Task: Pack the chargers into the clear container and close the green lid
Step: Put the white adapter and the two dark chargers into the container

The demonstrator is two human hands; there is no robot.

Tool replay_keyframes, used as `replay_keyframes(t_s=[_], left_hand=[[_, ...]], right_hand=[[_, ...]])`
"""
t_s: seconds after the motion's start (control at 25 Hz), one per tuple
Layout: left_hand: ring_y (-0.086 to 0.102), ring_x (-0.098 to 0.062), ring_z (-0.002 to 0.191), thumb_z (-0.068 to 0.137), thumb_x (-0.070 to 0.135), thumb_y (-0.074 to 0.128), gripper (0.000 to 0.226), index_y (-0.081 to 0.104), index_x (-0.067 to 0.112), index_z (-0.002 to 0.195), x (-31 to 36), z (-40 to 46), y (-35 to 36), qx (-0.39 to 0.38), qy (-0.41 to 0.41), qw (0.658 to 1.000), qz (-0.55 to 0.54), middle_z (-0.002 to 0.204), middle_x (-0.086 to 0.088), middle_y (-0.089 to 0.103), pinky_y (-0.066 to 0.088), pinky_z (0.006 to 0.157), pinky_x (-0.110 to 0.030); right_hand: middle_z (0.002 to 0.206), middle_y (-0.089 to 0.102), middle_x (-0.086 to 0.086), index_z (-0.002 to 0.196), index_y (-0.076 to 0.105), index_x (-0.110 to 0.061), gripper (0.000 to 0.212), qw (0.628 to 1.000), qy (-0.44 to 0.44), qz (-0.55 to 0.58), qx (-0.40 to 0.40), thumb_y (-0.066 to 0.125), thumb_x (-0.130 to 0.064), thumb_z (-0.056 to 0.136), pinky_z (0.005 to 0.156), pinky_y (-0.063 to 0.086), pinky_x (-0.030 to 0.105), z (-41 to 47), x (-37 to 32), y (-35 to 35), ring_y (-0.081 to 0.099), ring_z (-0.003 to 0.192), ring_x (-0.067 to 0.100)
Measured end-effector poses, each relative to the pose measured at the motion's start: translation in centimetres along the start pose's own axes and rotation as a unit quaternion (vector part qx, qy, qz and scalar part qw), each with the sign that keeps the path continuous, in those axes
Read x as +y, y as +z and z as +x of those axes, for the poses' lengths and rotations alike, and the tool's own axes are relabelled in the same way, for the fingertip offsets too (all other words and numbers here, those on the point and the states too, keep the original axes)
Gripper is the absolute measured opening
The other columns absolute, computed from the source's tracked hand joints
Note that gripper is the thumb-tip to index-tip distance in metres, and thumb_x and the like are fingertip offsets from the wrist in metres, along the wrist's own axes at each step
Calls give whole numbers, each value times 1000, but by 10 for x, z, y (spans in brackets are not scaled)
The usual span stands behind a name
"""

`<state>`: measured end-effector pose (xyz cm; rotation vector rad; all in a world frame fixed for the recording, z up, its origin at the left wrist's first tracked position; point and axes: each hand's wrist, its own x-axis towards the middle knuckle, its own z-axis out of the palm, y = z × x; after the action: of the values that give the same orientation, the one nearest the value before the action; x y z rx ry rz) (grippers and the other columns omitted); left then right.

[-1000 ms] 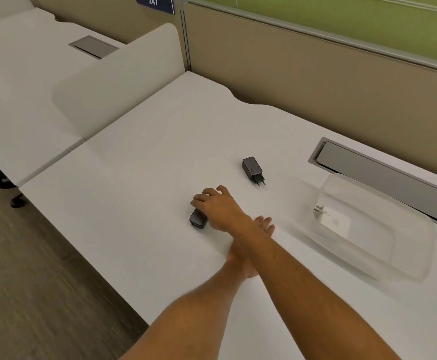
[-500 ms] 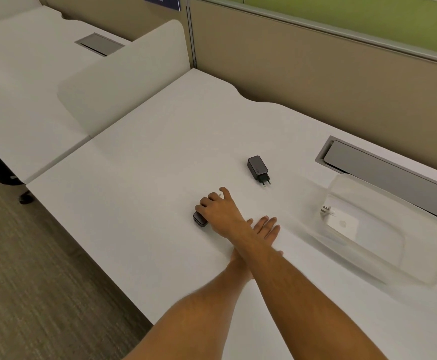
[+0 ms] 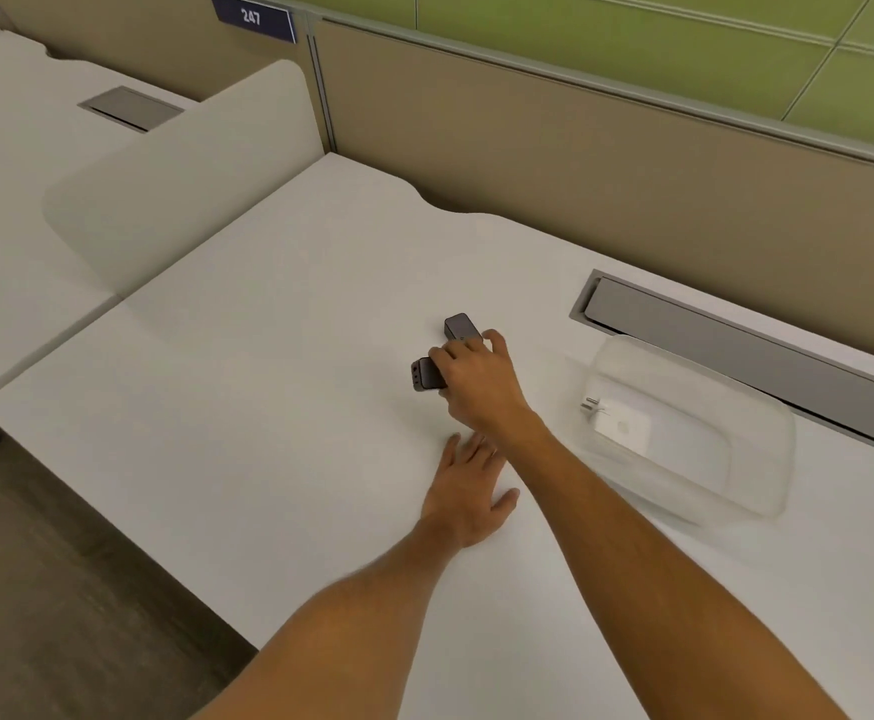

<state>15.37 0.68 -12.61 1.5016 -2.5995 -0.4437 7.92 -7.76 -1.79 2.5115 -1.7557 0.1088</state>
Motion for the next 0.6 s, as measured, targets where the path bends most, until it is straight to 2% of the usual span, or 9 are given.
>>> replay_keyframes(t_s=[0.16,0.28,0.6], left_hand=[[0,-15,147,93,54,23,67,15,19,150,2,3,2,-12,16,999,38,161,1,8,-1,120,-45],[2,-14,147,91,54,21,67,18,19,149,0,3,3,-7,15,999,36,161,2,10,0,120,-45],[1,-12,147,90,55,19,68,18,20,149,-1,2,5,-1,17,999,38,160,4,12,-4,120,-42]], right_hand=[[113,66,5,117,57,-15,40,995,89,-24,38,68,-21,79,106,29,45,-23,51,-20,58,104,29],[110,68,6,116,59,-16,41,986,151,-47,46,70,-24,78,100,34,45,-45,91,-35,59,102,30],[103,68,9,110,62,-12,36,958,270,-100,-2,71,-18,76,89,41,42,-111,173,-48,60,94,32]])
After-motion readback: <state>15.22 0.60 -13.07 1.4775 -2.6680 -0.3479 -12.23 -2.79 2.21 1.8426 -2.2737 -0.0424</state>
